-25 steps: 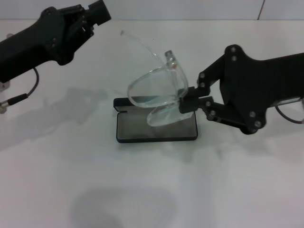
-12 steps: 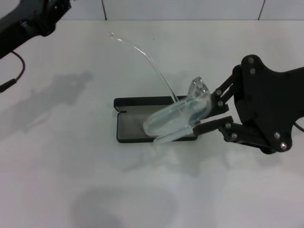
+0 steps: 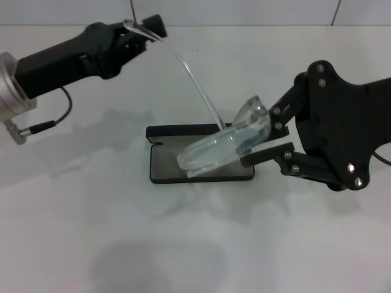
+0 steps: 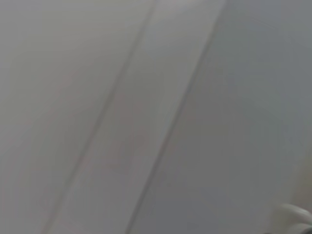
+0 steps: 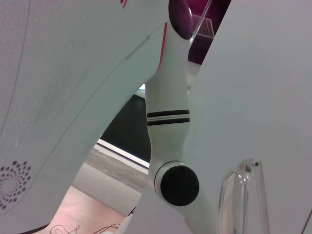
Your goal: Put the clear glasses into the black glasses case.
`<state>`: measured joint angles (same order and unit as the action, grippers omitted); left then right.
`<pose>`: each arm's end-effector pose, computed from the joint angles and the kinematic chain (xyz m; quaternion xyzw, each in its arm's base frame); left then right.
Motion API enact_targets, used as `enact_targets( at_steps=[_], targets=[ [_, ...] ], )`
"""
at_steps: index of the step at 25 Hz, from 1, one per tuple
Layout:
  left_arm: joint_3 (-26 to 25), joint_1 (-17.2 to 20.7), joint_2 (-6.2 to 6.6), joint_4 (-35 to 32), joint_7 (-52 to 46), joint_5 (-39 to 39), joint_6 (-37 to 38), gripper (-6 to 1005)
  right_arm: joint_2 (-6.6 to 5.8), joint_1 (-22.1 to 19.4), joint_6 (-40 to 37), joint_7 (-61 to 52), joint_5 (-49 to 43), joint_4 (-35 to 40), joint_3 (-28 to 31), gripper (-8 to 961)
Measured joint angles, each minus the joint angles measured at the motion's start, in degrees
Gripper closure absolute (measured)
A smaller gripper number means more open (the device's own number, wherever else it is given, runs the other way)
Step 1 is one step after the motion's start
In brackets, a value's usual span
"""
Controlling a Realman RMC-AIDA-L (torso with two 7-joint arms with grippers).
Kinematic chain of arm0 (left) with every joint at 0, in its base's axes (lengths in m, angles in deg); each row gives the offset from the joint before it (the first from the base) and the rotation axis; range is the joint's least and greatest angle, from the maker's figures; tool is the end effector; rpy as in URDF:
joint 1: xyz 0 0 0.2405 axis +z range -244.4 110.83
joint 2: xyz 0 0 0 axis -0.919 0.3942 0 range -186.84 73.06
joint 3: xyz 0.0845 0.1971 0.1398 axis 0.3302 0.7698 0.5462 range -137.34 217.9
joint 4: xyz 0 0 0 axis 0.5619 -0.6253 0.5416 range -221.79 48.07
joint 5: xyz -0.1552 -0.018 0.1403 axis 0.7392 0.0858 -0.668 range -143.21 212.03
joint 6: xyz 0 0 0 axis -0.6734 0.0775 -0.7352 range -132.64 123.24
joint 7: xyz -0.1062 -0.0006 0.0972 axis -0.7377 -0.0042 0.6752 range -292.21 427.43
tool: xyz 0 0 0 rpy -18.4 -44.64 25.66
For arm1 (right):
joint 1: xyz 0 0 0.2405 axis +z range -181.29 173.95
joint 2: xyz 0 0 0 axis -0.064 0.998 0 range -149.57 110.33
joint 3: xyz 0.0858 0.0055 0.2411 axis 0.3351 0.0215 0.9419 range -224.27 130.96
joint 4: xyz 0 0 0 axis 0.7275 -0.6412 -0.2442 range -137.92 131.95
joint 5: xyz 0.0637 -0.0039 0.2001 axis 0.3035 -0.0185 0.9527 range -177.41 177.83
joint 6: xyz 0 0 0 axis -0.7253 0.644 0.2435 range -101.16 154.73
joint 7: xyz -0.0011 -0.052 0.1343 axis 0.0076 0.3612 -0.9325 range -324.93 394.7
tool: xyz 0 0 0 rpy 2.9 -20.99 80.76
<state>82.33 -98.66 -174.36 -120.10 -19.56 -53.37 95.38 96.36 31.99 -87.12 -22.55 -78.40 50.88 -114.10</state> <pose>-0.2077 0.3366 0.0382 -0.8519 -0.2215 -0.4687 0.0739 0.1102 0.2967 0.0387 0.8617 0.2884 -0.4147 0.0475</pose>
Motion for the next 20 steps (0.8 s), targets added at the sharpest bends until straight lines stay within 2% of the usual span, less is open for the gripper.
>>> enact_targets(
  at_steps=[5,12,20],
  targets=[
    [0.61,-1.63,-0.73,0.02,-0.53,0.31,4.73,957,-0.1,0.37,0.43,0.8,0.13,-1.4,-0.03,897],
    [0.64,-2.57,-1.44,0.02,-0.19,0.47,5.41,958,-0.24,0.89,0.45,1.81,0.13,-4.19,0.13,897],
    [0.76,-2.67,-1.57,0.02,0.58,1.05,7.78,958,-0.43,1.18,1.47,3.0,0.06,-6.47,0.38,897]
  ],
)
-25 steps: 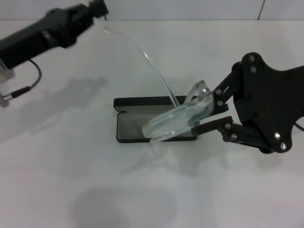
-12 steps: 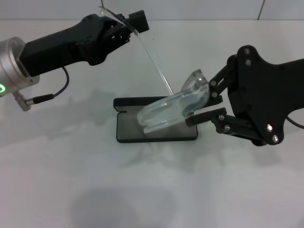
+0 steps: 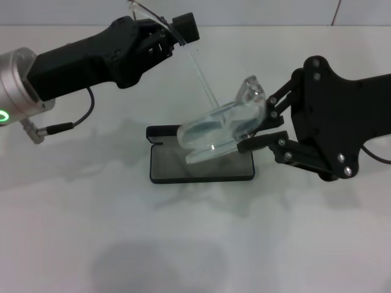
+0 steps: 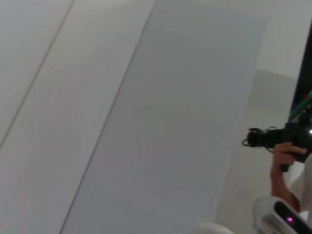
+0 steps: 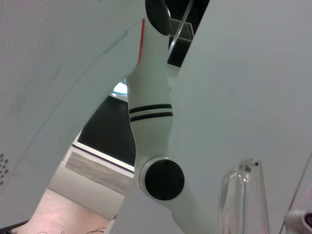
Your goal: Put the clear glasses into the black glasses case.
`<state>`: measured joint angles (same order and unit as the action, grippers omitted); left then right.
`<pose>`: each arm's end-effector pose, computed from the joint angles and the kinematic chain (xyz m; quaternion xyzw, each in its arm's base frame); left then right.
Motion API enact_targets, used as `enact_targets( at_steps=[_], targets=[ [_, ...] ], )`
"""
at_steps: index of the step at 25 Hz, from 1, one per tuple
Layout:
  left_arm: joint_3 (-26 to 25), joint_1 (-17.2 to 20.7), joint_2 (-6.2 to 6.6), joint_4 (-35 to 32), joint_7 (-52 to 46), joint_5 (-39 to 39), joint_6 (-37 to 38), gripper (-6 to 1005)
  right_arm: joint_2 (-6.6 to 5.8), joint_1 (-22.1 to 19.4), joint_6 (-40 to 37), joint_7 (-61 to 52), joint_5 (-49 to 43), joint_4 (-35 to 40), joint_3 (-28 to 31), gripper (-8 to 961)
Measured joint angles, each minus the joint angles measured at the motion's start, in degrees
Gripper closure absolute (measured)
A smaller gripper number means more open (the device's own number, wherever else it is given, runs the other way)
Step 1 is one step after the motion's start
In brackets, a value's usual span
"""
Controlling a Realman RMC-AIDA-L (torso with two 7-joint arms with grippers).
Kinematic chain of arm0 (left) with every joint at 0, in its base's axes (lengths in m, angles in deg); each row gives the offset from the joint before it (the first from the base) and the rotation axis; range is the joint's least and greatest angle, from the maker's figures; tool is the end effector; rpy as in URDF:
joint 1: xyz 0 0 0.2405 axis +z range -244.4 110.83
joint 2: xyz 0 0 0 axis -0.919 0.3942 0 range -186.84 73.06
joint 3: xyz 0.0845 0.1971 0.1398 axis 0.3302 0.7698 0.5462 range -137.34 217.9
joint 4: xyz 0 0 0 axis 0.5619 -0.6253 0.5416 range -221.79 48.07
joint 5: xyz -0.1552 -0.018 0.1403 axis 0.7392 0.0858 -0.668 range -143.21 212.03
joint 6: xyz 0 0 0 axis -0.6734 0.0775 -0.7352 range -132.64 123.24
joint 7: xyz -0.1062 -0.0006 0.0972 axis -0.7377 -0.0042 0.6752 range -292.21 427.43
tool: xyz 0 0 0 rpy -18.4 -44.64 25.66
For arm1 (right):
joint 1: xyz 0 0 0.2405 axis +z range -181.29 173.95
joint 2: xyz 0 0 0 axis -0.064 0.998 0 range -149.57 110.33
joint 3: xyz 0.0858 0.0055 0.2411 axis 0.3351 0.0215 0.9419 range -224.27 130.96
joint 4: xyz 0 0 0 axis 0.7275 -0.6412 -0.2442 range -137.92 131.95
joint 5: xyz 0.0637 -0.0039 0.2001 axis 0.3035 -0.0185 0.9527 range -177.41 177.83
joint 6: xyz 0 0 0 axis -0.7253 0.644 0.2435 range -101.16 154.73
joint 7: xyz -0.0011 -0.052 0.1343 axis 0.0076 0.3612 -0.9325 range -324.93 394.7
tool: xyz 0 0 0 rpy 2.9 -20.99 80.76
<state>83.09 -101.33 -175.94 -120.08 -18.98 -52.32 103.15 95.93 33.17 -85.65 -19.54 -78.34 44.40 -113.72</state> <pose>-0.1781 0.3249 0.0322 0.8512 0.1663 0.4979 0.0025 0.1194 0.3050 0.0312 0.8659 0.2630 -0.4243 0.0312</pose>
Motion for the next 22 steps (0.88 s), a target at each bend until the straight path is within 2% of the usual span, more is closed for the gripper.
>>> enact_targets(
  at_steps=[22],
  targets=[
    [-0.07,0.73,-0.16,1.34,0.81,0.92,0.57,957,0.29,-0.27,-0.33,0.03,-0.02,-0.63,-0.43,896]
  ],
)
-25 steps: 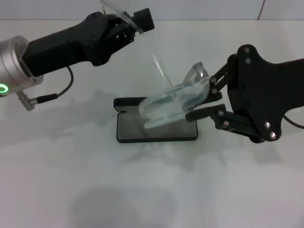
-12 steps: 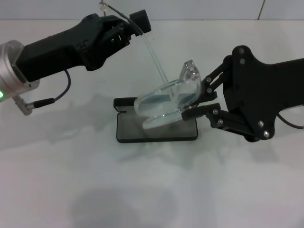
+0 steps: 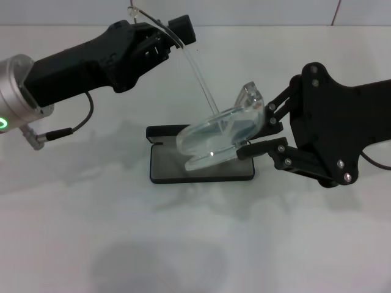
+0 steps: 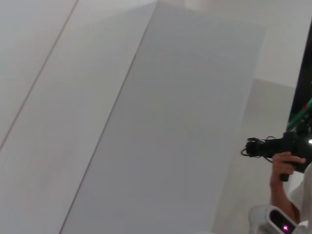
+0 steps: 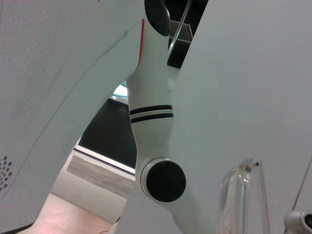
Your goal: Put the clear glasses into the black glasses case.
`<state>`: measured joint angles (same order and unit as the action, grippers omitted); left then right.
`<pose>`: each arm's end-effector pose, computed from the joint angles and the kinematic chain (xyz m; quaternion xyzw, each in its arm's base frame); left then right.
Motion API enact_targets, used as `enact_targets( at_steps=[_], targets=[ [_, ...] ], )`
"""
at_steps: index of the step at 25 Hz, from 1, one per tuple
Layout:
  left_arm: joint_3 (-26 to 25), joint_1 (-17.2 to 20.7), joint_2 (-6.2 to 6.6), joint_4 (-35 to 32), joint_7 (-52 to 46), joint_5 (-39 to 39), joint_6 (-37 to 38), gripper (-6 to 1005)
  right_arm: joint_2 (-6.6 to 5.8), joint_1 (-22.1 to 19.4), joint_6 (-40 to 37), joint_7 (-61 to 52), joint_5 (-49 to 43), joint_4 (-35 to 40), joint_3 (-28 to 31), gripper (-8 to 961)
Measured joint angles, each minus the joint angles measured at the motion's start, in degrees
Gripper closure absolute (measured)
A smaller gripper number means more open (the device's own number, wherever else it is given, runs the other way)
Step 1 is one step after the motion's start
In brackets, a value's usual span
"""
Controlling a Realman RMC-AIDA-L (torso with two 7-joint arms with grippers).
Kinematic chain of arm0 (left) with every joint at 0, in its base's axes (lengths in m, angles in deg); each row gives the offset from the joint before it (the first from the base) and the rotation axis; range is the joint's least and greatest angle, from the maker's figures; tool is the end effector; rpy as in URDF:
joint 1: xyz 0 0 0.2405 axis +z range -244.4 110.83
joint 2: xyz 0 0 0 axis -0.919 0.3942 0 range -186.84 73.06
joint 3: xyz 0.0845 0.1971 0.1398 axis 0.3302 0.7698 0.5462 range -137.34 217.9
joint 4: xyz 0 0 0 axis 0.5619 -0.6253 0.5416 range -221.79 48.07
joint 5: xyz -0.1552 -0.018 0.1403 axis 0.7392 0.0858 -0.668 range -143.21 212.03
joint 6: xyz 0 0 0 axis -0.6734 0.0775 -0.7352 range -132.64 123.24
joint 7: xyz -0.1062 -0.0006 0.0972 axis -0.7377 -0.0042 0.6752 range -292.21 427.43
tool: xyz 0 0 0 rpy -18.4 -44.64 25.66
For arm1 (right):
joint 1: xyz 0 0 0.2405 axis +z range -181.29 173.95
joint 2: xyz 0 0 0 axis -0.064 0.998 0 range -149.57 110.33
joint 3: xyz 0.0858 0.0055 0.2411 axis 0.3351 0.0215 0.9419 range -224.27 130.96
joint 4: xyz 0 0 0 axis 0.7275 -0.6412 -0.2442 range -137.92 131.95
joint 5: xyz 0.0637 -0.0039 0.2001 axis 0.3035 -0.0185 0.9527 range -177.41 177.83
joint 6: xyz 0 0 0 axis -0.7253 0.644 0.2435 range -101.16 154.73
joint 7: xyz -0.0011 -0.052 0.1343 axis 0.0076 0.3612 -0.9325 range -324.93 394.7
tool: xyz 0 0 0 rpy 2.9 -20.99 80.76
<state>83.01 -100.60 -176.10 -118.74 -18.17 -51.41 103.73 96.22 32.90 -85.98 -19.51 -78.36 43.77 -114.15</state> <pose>-0.1824 0.3205 0.0305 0.8432 0.1717 0.5094 0.0014 0.1214 0.3022 0.0279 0.8661 0.2565 -0.4274 0.0376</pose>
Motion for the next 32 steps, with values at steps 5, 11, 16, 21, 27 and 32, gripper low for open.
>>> enact_targets(
  at_steps=[5,11,16,21,27,32],
  targets=[
    [-0.01,-0.35,-0.15,0.0,0.0,0.0,2.68,957,0.08,-0.33,0.17,0.0,0.0,0.0,0.0,894],
    [0.11,-0.55,-0.18,-0.02,0.89,0.0,6.05,957,0.09,-0.6,0.53,0.03,0.0,-0.62,0.0,892],
    [2.4,-0.55,-0.23,0.02,2.4,0.57,7.66,957,0.09,-0.7,0.64,0.17,0.0,-0.79,0.0,890],
    [7.5,-0.06,-0.09,-0.03,4.17,3.67,7.74,957,0.09,-0.72,0.72,0.43,0.0,-0.91,0.07,888],
    [9.27,0.17,0.03,0.02,5.32,5.02,7.81,956,0.09,-0.71,0.72,0.51,-0.01,-0.96,0.02,886],
    [8.01,1.25,0.04,0.13,6.18,7.01,7.07,956,0.08,-0.77,0.71,0.58,-0.01,-0.96,0.0,884]
  ],
)
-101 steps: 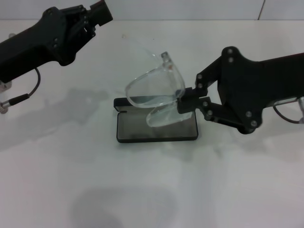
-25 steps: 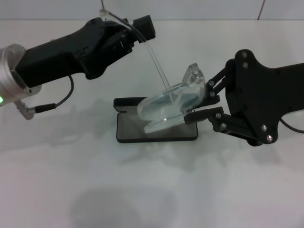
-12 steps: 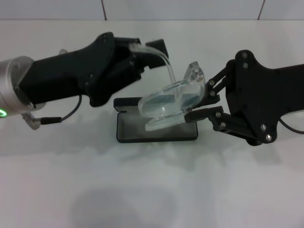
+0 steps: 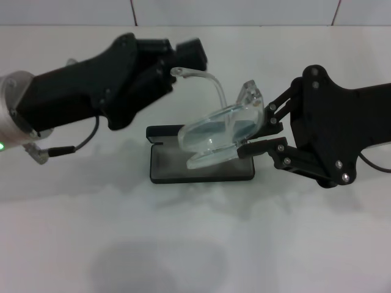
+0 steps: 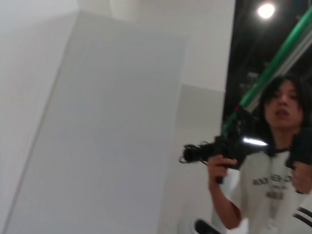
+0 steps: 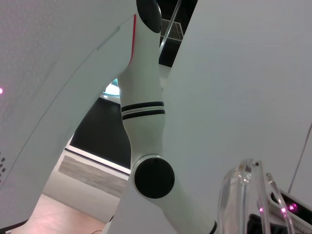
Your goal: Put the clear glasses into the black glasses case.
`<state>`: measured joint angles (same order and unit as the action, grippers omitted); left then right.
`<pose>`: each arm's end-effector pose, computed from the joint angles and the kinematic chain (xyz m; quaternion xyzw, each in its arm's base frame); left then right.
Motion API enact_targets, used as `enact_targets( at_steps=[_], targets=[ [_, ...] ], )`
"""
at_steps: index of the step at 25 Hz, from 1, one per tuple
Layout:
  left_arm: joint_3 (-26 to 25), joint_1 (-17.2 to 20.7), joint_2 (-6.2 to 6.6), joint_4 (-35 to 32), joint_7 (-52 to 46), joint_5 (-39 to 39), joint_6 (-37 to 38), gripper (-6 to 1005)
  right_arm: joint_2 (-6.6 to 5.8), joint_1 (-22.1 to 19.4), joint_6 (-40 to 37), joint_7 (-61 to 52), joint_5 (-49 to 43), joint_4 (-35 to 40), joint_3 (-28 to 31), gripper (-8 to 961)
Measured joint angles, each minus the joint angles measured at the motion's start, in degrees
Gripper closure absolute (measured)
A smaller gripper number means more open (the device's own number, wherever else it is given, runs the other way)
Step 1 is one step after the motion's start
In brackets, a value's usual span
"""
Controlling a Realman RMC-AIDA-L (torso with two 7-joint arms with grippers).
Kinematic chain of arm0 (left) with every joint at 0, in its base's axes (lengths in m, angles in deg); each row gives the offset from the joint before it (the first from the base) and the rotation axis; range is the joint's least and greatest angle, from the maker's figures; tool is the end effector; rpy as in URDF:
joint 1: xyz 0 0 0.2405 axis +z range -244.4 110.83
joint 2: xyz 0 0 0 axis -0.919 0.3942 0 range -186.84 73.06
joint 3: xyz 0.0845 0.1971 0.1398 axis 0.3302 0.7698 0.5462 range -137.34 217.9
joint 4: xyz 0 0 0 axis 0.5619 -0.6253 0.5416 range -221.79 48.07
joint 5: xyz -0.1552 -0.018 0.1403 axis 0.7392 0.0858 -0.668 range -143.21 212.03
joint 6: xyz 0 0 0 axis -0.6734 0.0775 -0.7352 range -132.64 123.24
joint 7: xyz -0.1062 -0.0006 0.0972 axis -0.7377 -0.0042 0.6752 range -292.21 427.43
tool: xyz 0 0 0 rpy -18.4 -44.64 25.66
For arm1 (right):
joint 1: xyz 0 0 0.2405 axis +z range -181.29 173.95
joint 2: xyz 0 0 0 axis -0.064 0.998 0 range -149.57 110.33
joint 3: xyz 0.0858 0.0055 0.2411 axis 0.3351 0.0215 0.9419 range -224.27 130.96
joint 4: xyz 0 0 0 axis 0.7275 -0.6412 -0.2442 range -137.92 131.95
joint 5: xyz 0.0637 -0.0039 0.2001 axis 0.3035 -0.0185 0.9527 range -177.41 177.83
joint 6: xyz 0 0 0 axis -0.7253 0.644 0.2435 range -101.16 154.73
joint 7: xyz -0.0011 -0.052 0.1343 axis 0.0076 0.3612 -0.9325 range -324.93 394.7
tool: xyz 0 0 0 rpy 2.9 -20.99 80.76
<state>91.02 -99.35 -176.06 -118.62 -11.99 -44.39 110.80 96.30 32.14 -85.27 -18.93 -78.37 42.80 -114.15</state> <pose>-0.1717 0.2967 0.0297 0.8373 0.0893 0.5371 0.0492 0.1273 0.3020 0.0254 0.8693 0.2448 -0.4284 0.0284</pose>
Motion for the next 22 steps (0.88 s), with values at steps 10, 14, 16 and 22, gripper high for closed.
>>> enact_targets(
  at_steps=[10,14,16,22],
  targets=[
    [-0.3,-0.3,0.25,1.39,-0.07,0.51,0.64,956,0.0,-0.03,0.06,0.13,0.0,0.0,0.0,880],
    [2.11,-0.42,0.27,1.13,-0.09,1.5,0.93,956,0.0,-0.04,0.15,0.21,0.0,-0.67,0.12,879],
    [5.01,-0.47,0.63,0.91,-0.11,3.25,0.95,956,0.01,-0.08,0.17,0.47,0.0,-1.09,0.3,878],
    [9.51,-0.28,1.09,-0.39,-0.01,6.24,1.05,955,0.0,-0.13,0.18,0.86,0.09,-1.44,0.41,876]
  ],
)
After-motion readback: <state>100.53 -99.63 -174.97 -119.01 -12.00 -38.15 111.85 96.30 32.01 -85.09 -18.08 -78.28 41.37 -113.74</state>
